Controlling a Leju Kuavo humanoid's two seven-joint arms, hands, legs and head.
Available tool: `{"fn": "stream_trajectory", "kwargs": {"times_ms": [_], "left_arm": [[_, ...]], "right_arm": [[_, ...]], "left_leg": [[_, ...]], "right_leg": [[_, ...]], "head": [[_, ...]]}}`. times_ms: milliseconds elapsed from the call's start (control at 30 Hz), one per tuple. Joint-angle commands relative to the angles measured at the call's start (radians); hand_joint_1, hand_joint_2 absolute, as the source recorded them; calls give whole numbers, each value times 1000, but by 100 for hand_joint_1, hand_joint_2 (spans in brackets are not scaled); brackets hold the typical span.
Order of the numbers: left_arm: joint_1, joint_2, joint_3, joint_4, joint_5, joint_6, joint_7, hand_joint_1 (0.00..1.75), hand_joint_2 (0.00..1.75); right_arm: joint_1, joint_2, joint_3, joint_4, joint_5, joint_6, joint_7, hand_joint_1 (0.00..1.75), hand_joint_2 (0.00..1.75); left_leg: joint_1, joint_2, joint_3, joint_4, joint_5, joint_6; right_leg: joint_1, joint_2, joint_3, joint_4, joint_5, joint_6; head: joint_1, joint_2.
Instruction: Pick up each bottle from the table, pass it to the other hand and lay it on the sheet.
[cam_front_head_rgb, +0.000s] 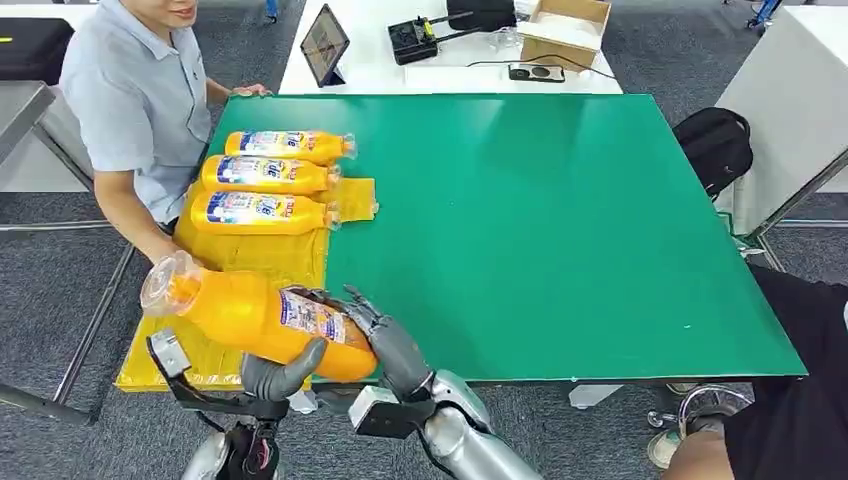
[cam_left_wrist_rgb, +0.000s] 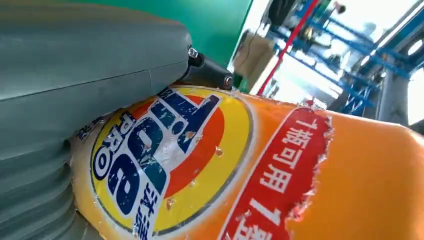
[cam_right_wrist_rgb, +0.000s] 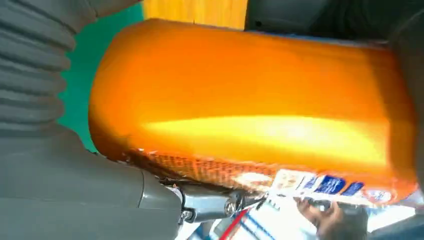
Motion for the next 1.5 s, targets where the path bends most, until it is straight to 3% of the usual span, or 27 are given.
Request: {"fn": "stream_trajectory", "kwargs": {"times_ms": [33,167,300,367,400,567,633,667,700,767,833,1000,1367,1433,1500], "left_arm": [[-144,2,24,154,36,2,27,175,175],[-201,19,45,213,-31,68,24,175,175],[-285,75,47,309,-274,227,-23,175,175],[-317,100,67,352,-333,251,-31,175,175],[-357,138,39,395,-595,444,-46,175,175],[-430,172,33,480,-858,614,-6,175,175],[-504,192,19,579,-1062,678,68,175,175],[-504,192,19,579,-1062,678,68,175,175],[-573,210,-21,691,-1228,696,123,175,175],[-573,210,-21,691,-1228,696,123,175,175],[-678,199,-50,848,-1362,666,193,175,175],[-786,175,-65,1023,-1457,601,269,175,175],[-837,161,-150,1153,-1594,458,346,175,175],[-847,158,-168,1171,-1624,447,372,162,175],[-845,153,-178,1177,-1643,456,393,161,175]], "right_arm": [[46,-127,109,-212,-80,-130,-33,0,0],[38,-153,139,-263,-90,-233,-33,0,0],[39,-178,186,-335,-87,-429,-33,0,0],[41,-184,190,-374,-121,-443,-33,0,0],[62,-171,140,-413,-64,-443,-33,0,0],[81,-161,88,-462,-35,-443,-33,0,0],[81,-160,95,-480,-99,-443,-33,0,0],[81,-160,95,-480,-99,-443,-33,0,175],[82,-166,126,-477,-139,-443,-33,0,175],[82,-166,126,-477,-139,-443,-33,0,175],[80,-168,155,-460,-155,-440,-33,0,175],[88,-159,168,-448,-197,-409,-33,0,175],[94,-149,132,-435,-230,-361,-33,0,175],[98,-144,125,-434,-230,-359,-33,0,175],[110,-144,121,-442,-231,-361,-33,0,175]], "left_leg": [[0,-3,1,-1,0,1],[0,-3,2,-1,1,2],[0,-2,1,-1,1,1],[0,-2,2,-1,1,1],[0,-1,1,-1,1,1],[1,-2,1,-1,1,0],[0,-3,1,-1,1,1],[1,-4,2,-1,1,1],[1,-3,1,0,1,1],[1,-5,2,-1,2,1],[1,-2,2,-1,1,1],[1,-5,1,0,2,1],[1,-3,0,0,2,1],[1,-2,0,1,1,1],[1,-4,0,0,2,1]], "right_leg": [[0,-4,3,-1,0,-2],[1,-5,4,-2,0,-3],[0,-3,3,-1,0,-2],[1,-2,3,-1,0,-3],[0,-2,3,-1,0,-2],[1,-2,2,0,0,-2],[1,-4,3,0,0,-2],[2,-5,4,0,0,-3],[1,-3,3,0,0,-3],[2,-5,4,-1,0,-3],[1,-2,4,-1,0,-3],[2,-5,4,0,0,-2],[1,-2,2,0,1,-1],[2,-2,3,0,1,-2],[2,-4,3,0,1,-2]], "head": [[1,0],[1,0],[0,0],[1,0],[0,0],[0,0],[1,0],[0,0],[0,0],[1,0],[1,0],[1,0],[1,0],[1,0],[1,0]]}}
